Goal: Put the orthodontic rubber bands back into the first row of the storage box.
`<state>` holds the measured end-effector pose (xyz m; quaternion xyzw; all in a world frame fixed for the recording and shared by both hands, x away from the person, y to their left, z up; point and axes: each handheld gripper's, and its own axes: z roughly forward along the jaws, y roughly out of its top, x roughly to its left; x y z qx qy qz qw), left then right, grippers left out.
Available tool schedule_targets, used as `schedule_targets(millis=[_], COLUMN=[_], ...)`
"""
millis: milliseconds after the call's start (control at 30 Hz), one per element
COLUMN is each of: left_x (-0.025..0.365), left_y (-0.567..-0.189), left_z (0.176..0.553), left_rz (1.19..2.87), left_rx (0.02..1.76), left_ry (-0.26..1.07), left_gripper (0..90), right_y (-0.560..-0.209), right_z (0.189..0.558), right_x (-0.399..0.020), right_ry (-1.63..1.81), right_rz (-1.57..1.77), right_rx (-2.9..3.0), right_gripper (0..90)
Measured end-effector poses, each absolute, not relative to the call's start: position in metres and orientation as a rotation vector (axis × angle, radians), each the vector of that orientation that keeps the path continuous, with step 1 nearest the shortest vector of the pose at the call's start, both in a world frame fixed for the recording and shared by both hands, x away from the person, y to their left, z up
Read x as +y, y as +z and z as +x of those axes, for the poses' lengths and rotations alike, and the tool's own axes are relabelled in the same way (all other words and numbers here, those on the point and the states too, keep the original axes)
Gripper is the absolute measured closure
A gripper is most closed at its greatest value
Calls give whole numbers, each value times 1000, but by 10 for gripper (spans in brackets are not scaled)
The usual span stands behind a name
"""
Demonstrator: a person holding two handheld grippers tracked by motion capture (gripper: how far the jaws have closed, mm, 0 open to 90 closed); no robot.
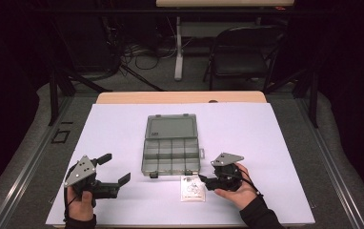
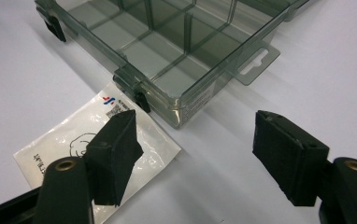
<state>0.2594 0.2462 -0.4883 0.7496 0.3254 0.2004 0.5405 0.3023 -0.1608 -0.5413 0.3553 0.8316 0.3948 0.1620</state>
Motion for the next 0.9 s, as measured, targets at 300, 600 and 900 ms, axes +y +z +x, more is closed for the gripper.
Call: schedule_targets(millis=[300,600,900], left_x=[247,247,247], left_y=[-489,-489,-489], left_z=[260,260,260], left_rz=[1783,1787,1789], left_rx=[773,772,773], left_ry=[475,476,478], left_gripper=[46,47,55], right_y=[-547,-552,-555], right_z=[304,307,306], right_x=[-163,-163,-160], right_ry=[1125,1133,1161], right_rz=[1034,1042,1029], right_rx=[2413,2432,2466], right_gripper=[450,554,635])
